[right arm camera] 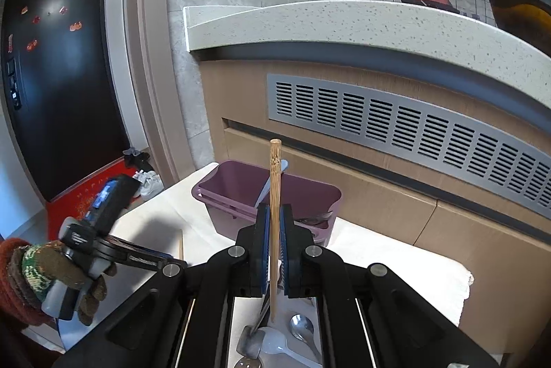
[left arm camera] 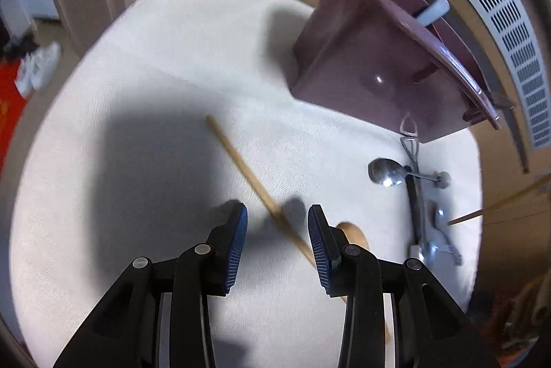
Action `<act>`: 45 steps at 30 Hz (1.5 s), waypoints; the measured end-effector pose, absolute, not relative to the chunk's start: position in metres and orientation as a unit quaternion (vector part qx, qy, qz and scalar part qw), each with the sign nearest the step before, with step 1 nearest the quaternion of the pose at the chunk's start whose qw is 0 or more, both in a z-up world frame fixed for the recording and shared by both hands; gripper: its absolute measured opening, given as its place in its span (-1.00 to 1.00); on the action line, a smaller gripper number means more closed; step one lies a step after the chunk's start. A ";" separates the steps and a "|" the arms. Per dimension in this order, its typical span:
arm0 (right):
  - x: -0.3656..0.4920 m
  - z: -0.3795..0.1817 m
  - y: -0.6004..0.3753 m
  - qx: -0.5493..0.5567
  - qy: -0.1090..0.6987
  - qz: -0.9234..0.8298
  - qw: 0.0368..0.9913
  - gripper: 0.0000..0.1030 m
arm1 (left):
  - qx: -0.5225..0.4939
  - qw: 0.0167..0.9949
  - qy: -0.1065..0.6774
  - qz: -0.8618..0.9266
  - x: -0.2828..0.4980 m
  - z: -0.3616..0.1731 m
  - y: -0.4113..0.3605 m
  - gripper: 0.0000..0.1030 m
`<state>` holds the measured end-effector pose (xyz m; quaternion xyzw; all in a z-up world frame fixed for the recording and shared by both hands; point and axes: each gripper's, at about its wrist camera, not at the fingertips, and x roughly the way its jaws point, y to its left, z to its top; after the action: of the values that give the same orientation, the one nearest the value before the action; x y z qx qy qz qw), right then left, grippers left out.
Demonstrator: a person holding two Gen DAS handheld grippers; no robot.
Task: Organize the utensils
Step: 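Grasp a second wooden chopstick with the left tool while the right tool holds its chopstick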
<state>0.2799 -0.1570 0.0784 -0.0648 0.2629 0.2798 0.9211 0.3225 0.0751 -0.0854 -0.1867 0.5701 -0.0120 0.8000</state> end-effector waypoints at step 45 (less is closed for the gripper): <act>0.320 0.208 -0.162 -0.031 0.140 0.238 0.961 -0.90 | -0.105 0.966 0.208 -0.110 0.311 0.184 0.049 -0.92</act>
<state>0.3201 -0.1615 0.2076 -0.0308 0.1403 0.2376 0.9607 0.3109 0.0488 0.1840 -0.1050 0.2083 -0.1103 0.9661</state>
